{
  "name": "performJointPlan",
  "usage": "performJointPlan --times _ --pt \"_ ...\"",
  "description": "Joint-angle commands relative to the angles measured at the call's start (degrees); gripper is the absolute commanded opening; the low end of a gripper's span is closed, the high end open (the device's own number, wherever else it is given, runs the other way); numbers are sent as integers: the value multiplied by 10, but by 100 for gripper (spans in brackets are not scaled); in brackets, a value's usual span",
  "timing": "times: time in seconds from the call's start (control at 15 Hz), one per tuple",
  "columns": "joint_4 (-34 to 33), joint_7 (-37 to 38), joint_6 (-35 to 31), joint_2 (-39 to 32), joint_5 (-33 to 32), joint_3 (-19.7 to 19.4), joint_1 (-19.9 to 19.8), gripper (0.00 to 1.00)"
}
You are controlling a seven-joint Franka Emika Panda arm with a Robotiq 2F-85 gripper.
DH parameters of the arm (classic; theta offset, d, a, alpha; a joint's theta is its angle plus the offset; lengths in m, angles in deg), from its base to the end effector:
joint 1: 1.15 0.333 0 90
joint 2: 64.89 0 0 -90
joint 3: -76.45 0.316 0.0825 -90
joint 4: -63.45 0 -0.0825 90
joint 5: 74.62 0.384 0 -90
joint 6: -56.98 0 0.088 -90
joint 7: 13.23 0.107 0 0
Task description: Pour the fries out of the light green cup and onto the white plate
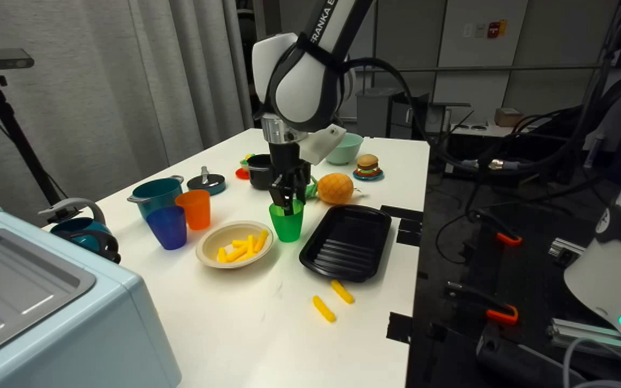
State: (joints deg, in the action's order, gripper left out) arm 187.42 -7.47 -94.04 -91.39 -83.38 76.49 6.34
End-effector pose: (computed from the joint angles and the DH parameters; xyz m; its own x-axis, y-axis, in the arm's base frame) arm 0.5593 0.0778 0.1792 0.9864 0.1640 0.0121 0.1626 -0.9839 0.0739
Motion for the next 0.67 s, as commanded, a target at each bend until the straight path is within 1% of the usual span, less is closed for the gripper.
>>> performJointPlan --times 0.0,0.07,0.13,0.27,0.6 --pt "22 8 11 32 -5 -4 9 90" --pt "30 8 18 47 -7 -5 10 96" --pt "37 4 23 60 -4 -1 8 100" --pt "53 4 35 95 -5 1 7 100" --pt "90 -19 82 199 17 24 -6 100"
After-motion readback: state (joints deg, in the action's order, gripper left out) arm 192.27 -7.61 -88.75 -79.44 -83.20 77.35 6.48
